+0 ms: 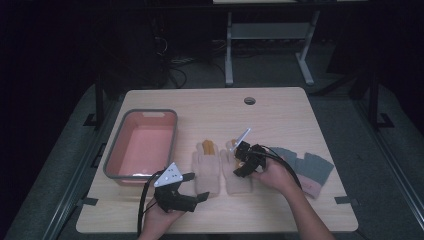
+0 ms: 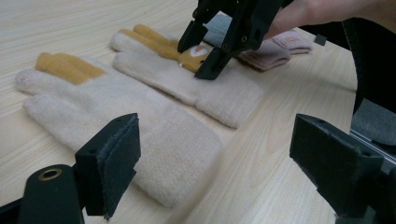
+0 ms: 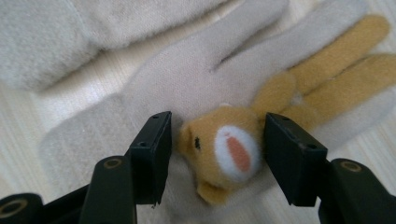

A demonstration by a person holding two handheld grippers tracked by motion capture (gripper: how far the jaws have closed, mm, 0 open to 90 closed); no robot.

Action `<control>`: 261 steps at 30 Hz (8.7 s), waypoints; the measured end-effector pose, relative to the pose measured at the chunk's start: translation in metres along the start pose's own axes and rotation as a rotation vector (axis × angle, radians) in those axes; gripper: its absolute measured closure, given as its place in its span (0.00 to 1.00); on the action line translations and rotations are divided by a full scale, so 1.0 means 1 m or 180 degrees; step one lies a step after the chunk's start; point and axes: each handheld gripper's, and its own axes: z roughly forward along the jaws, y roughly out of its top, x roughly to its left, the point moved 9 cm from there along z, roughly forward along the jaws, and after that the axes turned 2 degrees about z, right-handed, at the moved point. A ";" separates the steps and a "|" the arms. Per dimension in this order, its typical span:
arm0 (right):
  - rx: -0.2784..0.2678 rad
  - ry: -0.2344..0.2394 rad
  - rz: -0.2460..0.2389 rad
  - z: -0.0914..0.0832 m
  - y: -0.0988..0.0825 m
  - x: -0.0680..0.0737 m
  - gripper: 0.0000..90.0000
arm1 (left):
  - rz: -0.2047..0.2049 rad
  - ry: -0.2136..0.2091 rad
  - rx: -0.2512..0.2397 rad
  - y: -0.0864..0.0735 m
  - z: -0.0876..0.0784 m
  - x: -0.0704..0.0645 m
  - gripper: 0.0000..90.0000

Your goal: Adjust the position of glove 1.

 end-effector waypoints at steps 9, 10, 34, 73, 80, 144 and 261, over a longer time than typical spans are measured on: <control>0.0065 -0.0139 -0.0036 0.004 -0.001 0.000 0.52 | 0.0003 0.0000 -0.0005 0.000 0.000 -0.001 0.18; 0.0065 -0.0146 -0.0041 0.003 -0.002 0.000 0.53 | 0.0005 0.0000 -0.0003 0.000 0.000 -0.001 0.18; -0.0100 -0.0084 0.0186 -0.013 0.003 0.003 0.63 | -0.0001 0.0022 -0.0031 0.001 -0.002 0.000 0.18; -0.0553 -0.0122 0.0003 -0.065 0.067 0.035 0.63 | -0.0047 0.0097 -0.0184 0.007 -0.014 0.000 0.18; -0.0539 -0.0058 -0.0052 -0.053 0.080 0.043 0.63 | -0.0049 0.0104 -0.0200 0.007 -0.014 -0.001 0.18; -0.0734 0.0285 0.0639 -0.010 0.068 0.039 0.35 | -0.0373 0.0179 -0.0016 0.005 -0.001 0.007 0.18; -0.0946 0.1450 0.2094 0.027 0.035 0.044 0.79 | -0.1429 0.0023 0.0507 -0.022 0.047 0.038 0.76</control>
